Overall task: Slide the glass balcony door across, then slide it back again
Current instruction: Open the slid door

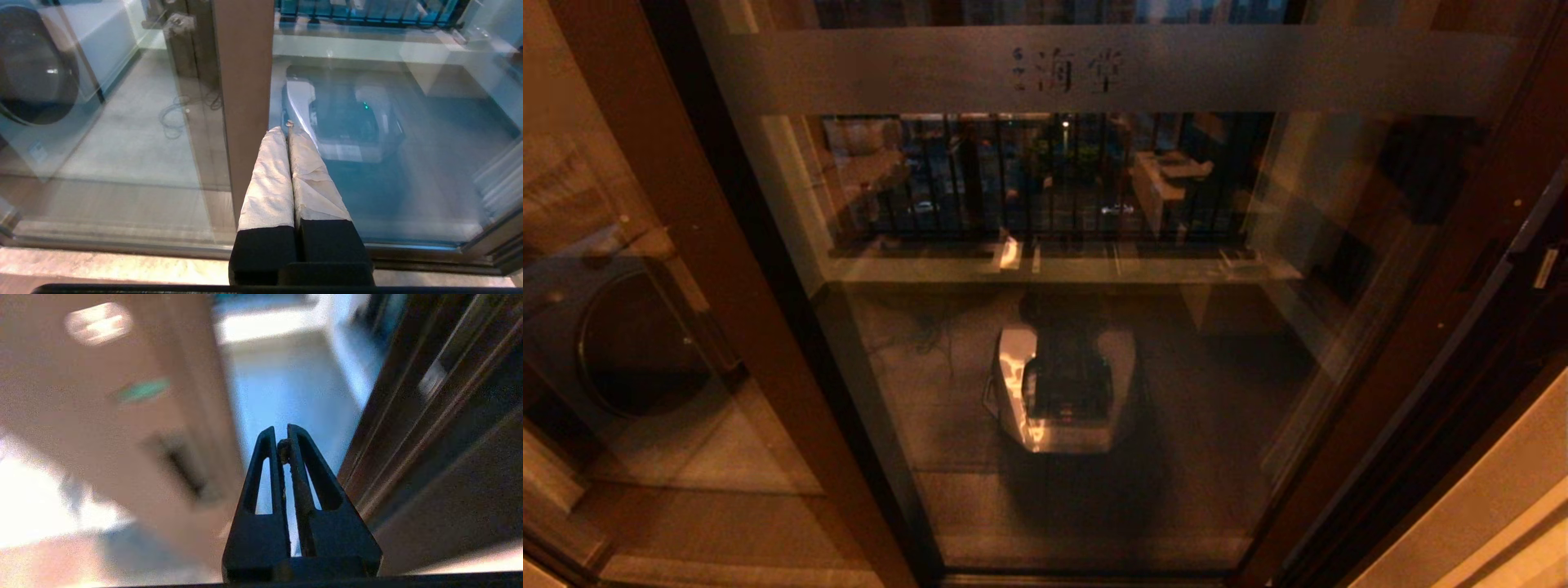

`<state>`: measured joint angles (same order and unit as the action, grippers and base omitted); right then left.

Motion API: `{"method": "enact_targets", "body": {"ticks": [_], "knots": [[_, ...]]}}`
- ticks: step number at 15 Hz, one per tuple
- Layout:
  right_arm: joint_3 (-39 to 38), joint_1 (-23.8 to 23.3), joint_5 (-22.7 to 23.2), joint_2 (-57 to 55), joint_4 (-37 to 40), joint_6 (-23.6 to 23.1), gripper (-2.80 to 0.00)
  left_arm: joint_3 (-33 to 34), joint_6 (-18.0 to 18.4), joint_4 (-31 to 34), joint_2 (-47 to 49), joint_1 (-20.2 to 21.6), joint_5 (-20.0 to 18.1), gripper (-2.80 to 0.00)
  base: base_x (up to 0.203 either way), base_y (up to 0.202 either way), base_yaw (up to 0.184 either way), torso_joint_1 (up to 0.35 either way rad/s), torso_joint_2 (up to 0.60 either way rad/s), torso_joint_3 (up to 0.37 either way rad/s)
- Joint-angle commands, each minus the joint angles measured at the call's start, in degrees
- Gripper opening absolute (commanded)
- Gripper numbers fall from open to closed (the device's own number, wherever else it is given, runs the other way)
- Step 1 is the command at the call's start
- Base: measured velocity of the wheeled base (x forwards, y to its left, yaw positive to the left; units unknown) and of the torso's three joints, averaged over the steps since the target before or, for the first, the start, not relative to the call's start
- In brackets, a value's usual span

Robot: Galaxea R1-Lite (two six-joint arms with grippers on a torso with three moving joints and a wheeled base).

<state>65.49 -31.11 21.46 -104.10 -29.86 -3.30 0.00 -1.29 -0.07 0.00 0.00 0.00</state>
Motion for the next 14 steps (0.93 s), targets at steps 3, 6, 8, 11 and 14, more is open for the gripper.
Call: {"method": "enact_targets", "body": {"ticks": [3, 6, 8, 11, 14], "knots": [[0.3, 0.6, -1.1, -4.4, -4.2, 1.7, -2.80, 0.0, 0.0, 0.0, -0.1, 0.0, 0.0, -2.80, 0.000, 0.000, 0.000, 0.000, 0.00, 0.000], [-0.3, 2.3, -1.1, -4.1, -4.2, 3.4, -2.80, 0.0, 0.0, 0.1, 0.0, 0.0, 0.0, -2.80, 0.000, 0.000, 0.000, 0.000, 0.00, 0.000], [-1.7, 3.4, -1.1, -3.6, -4.9, 3.7, -2.80, 0.0, 0.0, 0.0, -0.1, 0.0, 0.0, -2.80, 0.000, 0.000, 0.000, 0.000, 0.00, 0.000], [-4.2, 5.0, -1.2, -3.2, -8.0, 3.7, -2.80, 0.0, 0.0, 0.0, 0.0, 0.0, 0.0, -2.80, 0.000, 0.000, 0.000, 0.000, 0.00, 0.000], [-6.1, 6.5, -1.2, -1.9, -8.8, 3.8, -2.80, 0.0, 0.0, 0.0, 0.0, 0.0, 0.0, -2.80, 0.000, 0.000, 0.000, 0.000, 0.00, 0.000]]}}
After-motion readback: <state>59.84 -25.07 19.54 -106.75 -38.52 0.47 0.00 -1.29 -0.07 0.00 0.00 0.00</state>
